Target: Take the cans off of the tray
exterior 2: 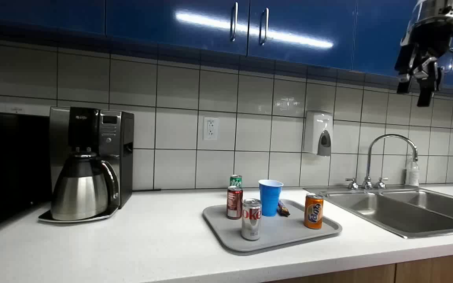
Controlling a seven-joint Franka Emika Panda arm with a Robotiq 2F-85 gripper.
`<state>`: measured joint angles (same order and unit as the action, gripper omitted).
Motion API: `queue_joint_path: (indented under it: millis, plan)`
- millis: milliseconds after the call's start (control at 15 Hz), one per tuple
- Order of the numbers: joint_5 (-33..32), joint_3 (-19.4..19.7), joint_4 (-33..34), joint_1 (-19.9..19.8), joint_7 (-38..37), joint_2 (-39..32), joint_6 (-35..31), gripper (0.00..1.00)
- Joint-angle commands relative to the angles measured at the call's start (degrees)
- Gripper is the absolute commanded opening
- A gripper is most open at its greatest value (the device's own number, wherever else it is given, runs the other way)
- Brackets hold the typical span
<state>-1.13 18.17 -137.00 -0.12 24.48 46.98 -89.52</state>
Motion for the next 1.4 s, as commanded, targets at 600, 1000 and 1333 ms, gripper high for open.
queue_joint_path:
  millis: [600,1000,1333]
  plan:
    - [0.49,-1.05,-1.59,-0.50,0.02,-0.98,-1.19,1.00]
    - [0.32,-4.03,-5.80,0.06,-1.66,-4.54,-5.93,1.00]
    - [-0.52,-5.95,-7.07,0.46,-1.10,-11.84,-16.01,1.00]
